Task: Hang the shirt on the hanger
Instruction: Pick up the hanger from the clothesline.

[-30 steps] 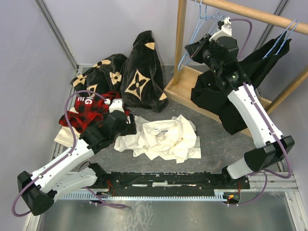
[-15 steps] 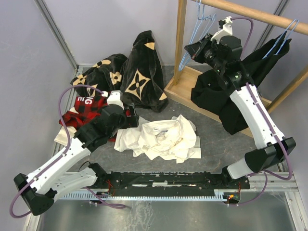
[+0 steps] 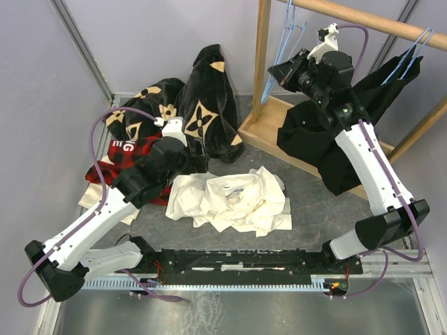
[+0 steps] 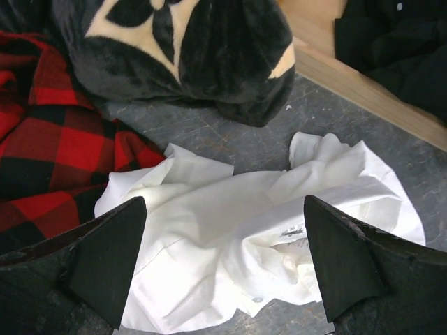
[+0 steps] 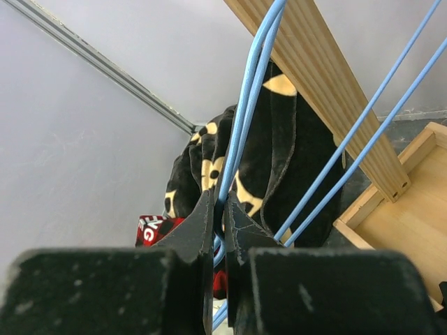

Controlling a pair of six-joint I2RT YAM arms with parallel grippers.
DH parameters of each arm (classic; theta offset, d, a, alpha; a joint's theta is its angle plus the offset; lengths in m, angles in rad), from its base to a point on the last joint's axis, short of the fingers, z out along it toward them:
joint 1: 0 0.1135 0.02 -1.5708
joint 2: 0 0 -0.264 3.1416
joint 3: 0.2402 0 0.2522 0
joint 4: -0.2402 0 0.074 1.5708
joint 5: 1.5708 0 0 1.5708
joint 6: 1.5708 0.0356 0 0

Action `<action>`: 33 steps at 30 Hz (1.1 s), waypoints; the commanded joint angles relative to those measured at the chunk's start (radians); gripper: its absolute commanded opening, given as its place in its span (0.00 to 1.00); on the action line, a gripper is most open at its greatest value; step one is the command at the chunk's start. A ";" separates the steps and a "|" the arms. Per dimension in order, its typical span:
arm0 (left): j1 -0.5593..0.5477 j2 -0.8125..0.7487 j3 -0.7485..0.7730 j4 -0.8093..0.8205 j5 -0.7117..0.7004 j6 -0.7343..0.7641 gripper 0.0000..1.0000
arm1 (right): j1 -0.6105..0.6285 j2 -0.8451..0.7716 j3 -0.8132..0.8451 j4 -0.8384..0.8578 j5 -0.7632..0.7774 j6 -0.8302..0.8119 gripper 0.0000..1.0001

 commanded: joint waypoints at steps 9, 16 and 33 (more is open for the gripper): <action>0.003 0.091 0.160 0.048 0.010 0.053 0.99 | -0.002 -0.011 0.038 -0.001 -0.071 0.000 0.00; 0.003 0.137 0.215 0.113 0.080 0.087 0.99 | -0.003 -0.007 0.043 -0.007 -0.082 0.004 0.00; 0.003 0.306 0.433 0.433 0.374 0.179 0.93 | -0.006 -0.007 0.017 -0.009 -0.087 -0.005 0.00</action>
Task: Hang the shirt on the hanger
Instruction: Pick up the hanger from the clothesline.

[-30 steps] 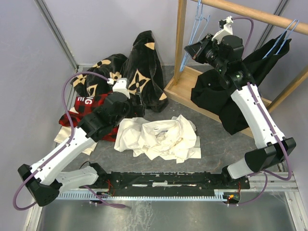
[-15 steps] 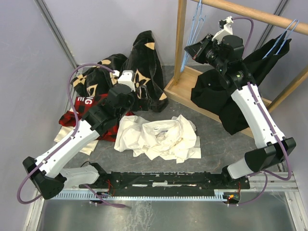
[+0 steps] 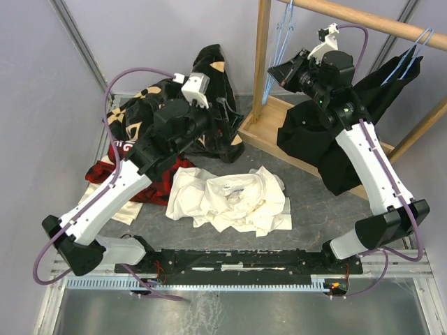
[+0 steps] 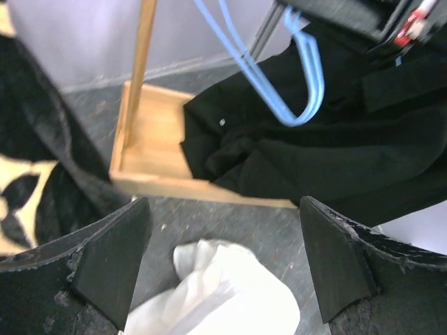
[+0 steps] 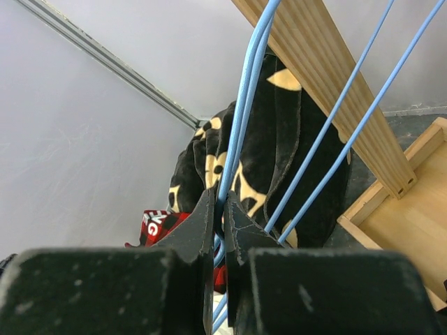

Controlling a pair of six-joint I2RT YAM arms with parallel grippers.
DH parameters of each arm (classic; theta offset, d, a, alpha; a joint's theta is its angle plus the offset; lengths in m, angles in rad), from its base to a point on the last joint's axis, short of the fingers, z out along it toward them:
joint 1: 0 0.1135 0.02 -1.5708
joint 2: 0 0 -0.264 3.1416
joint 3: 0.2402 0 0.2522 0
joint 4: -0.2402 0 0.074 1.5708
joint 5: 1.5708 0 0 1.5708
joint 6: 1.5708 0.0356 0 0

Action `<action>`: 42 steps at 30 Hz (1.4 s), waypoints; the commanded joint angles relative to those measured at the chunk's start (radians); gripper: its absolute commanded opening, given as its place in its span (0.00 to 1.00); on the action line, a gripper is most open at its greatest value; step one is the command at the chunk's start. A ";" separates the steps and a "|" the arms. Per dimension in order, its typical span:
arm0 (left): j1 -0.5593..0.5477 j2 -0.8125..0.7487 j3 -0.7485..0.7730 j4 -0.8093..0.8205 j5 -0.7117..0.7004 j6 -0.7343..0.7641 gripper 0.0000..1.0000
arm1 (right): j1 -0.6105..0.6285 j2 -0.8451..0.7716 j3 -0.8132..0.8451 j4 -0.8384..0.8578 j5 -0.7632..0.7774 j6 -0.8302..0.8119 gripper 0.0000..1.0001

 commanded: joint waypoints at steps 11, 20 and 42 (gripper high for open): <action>0.003 0.251 0.278 0.170 0.182 0.066 0.84 | 0.000 -0.005 0.038 -0.012 -0.068 -0.005 0.00; 0.018 0.407 0.469 0.132 0.259 0.041 0.84 | -0.002 0.000 0.038 0.000 -0.078 0.017 0.00; 0.081 0.466 0.449 0.245 0.486 -0.106 0.32 | -0.007 -0.007 0.028 0.004 -0.090 0.025 0.02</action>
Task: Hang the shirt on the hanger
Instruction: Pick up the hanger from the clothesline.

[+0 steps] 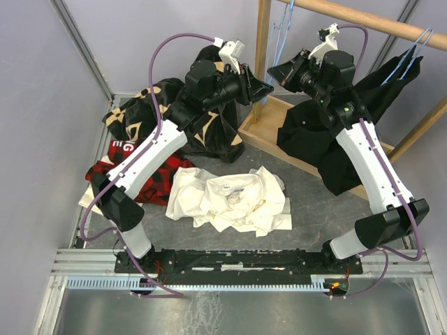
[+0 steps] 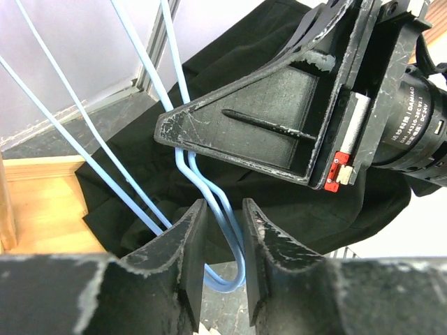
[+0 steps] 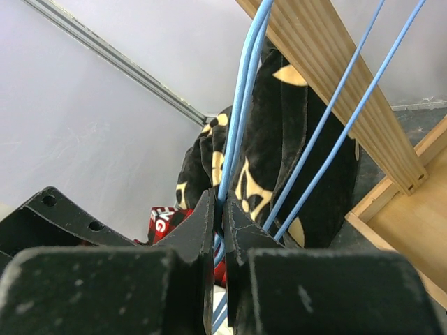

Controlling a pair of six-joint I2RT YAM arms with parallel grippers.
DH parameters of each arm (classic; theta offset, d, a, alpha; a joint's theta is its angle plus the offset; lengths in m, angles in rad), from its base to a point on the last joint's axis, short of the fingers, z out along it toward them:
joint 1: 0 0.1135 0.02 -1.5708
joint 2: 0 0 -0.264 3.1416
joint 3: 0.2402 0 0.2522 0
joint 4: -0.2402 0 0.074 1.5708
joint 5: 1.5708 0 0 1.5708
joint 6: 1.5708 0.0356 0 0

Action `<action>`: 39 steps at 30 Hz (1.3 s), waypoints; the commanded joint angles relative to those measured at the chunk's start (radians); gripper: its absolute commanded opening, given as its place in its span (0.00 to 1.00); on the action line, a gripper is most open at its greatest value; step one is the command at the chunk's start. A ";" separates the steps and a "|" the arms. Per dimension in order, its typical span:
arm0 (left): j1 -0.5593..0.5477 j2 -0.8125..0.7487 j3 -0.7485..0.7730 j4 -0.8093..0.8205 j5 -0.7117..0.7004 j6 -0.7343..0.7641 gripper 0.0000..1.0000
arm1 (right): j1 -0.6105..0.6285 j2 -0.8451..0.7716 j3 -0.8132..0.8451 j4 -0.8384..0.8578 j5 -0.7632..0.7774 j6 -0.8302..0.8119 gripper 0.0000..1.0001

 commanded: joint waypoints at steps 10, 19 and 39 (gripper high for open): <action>0.024 -0.008 0.003 0.048 0.033 -0.054 0.13 | -0.001 -0.033 0.028 -0.024 -0.032 -0.028 0.43; 0.029 -0.005 0.007 0.037 0.023 -0.047 0.11 | -0.008 -0.100 -0.029 0.028 0.063 -0.003 0.62; 0.032 0.001 0.021 0.027 0.022 -0.049 0.10 | -0.016 -0.122 -0.062 0.006 0.139 -0.007 0.49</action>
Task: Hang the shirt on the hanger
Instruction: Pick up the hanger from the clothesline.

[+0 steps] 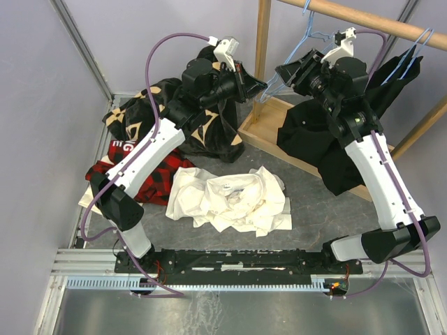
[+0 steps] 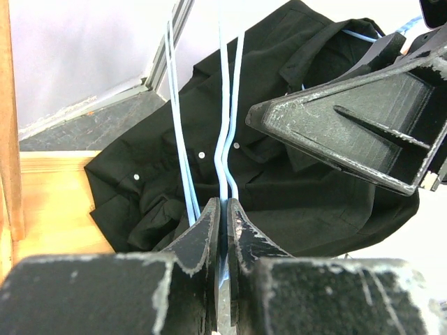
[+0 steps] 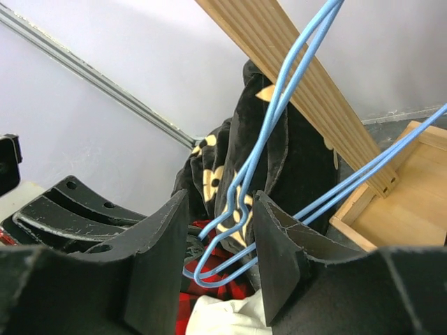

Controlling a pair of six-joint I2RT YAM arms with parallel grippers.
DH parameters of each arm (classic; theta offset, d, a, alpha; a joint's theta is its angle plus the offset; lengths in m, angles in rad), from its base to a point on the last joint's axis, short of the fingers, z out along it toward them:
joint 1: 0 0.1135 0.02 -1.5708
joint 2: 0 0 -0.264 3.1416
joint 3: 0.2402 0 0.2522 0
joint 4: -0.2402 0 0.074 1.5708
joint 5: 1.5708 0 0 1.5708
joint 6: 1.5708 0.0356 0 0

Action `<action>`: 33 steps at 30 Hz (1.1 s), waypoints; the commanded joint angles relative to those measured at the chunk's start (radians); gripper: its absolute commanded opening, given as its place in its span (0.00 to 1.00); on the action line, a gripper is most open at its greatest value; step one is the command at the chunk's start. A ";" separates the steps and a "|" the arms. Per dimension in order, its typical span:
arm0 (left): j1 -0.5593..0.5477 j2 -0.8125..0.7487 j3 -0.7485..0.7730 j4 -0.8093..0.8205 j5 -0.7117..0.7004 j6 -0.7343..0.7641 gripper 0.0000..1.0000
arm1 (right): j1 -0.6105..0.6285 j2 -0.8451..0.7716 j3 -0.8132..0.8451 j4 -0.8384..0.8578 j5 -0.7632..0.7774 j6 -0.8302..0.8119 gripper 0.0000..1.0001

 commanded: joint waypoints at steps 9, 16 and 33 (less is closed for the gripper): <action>0.005 0.002 0.038 0.018 0.018 -0.013 0.10 | -0.011 0.001 -0.007 -0.018 0.035 -0.026 0.40; 0.006 0.000 0.042 0.008 0.018 -0.010 0.10 | -0.013 0.026 0.003 -0.030 0.026 -0.028 0.37; 0.006 0.000 0.042 0.005 0.026 -0.016 0.09 | -0.013 0.092 0.056 -0.051 0.020 -0.039 0.36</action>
